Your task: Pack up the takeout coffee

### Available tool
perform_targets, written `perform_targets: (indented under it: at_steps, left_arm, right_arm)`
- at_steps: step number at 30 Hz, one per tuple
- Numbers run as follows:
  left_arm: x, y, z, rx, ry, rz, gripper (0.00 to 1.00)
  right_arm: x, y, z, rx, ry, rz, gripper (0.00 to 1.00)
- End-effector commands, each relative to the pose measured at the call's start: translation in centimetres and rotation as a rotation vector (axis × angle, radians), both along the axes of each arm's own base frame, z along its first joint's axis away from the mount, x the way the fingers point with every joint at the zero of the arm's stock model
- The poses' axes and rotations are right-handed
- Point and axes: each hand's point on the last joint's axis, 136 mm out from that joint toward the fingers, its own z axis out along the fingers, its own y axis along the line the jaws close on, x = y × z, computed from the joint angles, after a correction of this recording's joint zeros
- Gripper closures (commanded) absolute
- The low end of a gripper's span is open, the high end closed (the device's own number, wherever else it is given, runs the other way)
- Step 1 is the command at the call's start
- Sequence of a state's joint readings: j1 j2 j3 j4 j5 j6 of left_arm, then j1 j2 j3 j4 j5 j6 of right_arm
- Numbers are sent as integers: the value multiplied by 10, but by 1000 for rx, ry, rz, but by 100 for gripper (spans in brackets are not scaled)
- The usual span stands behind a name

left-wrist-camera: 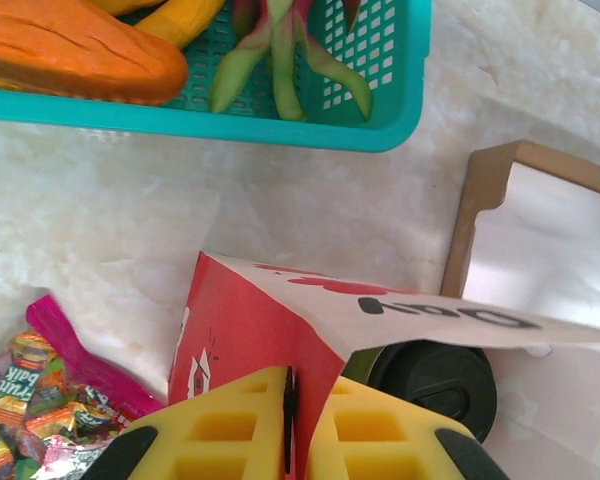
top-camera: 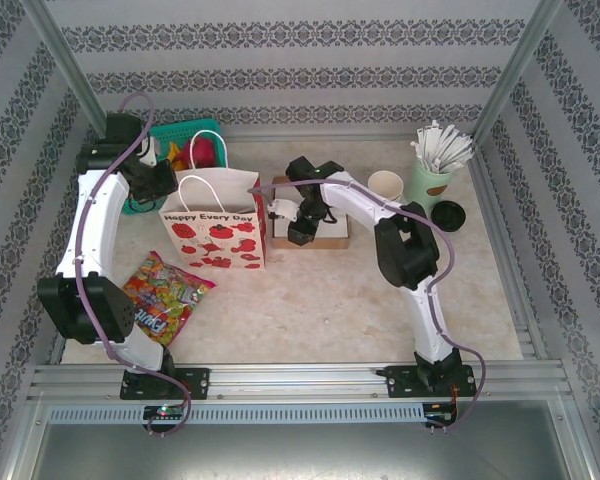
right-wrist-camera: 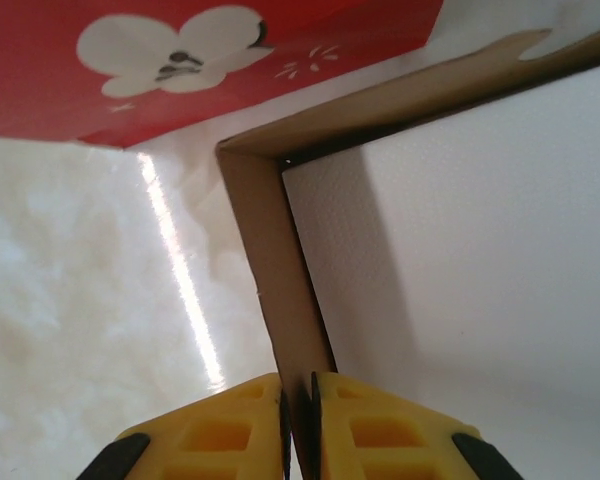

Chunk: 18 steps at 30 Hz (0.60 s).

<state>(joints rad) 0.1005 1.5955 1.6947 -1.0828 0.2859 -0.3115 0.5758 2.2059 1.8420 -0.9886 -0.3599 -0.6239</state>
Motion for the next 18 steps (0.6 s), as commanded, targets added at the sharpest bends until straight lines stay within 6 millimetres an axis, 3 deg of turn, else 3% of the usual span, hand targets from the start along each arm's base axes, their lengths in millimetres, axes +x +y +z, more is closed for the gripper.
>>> perform_targets:
  at_steps: [1, 9, 14, 18]
  left_arm:
    - [6, -4, 9, -36, -42, -24, 87]
    - [8, -16, -1, -127, -24, -4, 93]
    - [9, -38, -1, -181, -22, -5, 96]
    - [5, -53, -3, -197, -9, -13, 96]
  right_arm:
    - [-23, -1, 18, 33, 19, -57, 84]
    - [-94, -40, 0, -54, 135, -143, 83]
    - [-134, -55, 12, -66, 227, -137, 78]
    - [-159, -69, 20, -97, 346, -179, 66]
